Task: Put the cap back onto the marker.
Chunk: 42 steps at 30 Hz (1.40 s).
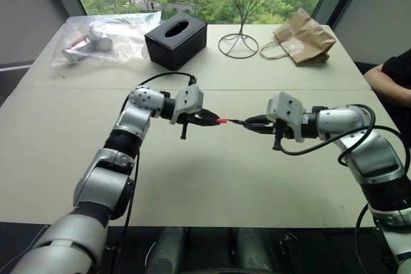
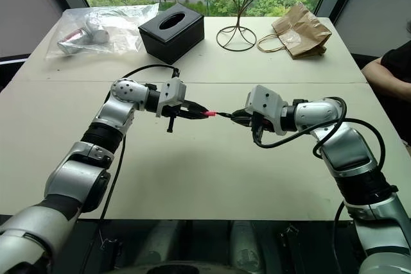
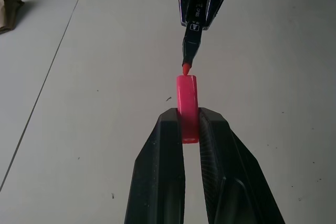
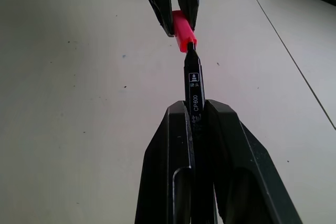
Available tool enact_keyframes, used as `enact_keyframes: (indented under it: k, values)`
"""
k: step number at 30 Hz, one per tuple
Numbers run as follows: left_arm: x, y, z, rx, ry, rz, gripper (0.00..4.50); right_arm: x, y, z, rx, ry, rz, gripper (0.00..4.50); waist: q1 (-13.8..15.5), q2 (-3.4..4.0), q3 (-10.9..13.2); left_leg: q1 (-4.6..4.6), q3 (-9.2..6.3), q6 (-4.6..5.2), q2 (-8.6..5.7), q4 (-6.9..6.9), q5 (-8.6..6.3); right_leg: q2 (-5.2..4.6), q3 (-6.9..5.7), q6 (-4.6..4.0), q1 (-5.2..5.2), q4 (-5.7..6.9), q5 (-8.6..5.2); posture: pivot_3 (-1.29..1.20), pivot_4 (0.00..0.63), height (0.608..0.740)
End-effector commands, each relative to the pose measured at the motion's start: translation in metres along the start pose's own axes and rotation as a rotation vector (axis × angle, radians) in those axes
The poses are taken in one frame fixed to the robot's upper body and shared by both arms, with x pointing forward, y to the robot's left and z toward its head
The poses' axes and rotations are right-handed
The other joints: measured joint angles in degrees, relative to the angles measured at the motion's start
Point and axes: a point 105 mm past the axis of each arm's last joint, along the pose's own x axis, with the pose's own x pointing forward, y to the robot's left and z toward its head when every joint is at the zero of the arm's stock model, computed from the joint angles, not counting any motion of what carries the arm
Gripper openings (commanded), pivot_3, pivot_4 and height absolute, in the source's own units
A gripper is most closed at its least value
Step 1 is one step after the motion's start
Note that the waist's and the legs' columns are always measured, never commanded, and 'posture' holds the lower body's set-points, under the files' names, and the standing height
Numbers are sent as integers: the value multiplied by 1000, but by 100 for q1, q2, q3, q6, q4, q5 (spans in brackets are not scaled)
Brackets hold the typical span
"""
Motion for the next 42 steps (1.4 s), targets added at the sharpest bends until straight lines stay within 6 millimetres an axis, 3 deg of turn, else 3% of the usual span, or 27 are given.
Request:
enact_keyframes:
  k: [1, 22, 42]
  values:
    - [-1, 6, 16, 51, -42, 17, 27, -3, -1, 9, -21, -35, -16, 0, 0, 0, 0, 0, 0, 0, 0, 0, 0, 0, 0, 0, 0, 0, 0, 0, 150, 740]
    - [-9, 10, 17, 52, -36, 35, 27, -4, -3, 7, -22, -23, -23, 0, 0, 0, 0, 0, 0, 0, 0, 1, 0, 0, 0, 0, 0, 1, 0, 0, 150, 740]
    - [16, 7, 23, 113, -28, -38, 27, 2, 1, 13, -83, -24, -1, 0, 0, 0, 0, 0, 1, 0, -2, 2, 0, 0, 0, 0, 1, 1, 0, 0, 150, 740]
